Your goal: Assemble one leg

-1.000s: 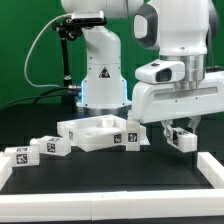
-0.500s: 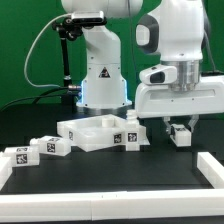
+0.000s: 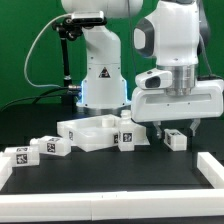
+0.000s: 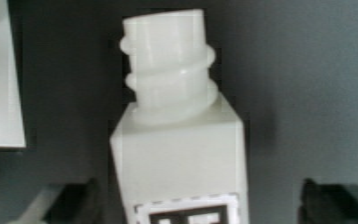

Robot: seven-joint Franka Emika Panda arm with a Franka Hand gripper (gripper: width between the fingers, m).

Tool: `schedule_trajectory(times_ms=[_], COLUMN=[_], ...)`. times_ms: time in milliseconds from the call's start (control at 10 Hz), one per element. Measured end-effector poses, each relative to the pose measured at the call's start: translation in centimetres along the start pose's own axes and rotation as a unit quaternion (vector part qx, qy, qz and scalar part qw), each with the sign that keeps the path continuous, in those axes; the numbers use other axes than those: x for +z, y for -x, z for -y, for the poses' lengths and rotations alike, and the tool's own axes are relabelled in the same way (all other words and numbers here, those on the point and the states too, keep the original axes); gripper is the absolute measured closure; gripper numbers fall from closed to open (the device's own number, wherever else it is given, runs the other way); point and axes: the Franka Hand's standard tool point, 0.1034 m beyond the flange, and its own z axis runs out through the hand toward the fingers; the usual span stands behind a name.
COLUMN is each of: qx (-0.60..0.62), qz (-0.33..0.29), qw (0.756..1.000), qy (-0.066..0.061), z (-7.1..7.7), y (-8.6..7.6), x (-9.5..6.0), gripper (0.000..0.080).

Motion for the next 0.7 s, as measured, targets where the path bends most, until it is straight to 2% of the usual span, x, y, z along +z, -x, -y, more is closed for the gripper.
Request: schedule_trajectory(times_ms=[100,200,500,600,700], qx=[-0.004,-0.014,-0.03,-0.047,-0.038], qz=[0.011,0.016,0.013,-0.01,0.0], qw=[1.0,1.0,0.999,0.999,0.999], qy=[0.003,0.005,-0.001,0.0,0.001], z=[-0.1,-0.7,-4.6,-5.7,-5.7], y=[0.2,-0.1,-0.1,-0.1,0.5], x=[-0.7,-2.9,-9.3,-9.2,-8.7], gripper=[0.016,0.016,0.0151,0.0151,0.0151])
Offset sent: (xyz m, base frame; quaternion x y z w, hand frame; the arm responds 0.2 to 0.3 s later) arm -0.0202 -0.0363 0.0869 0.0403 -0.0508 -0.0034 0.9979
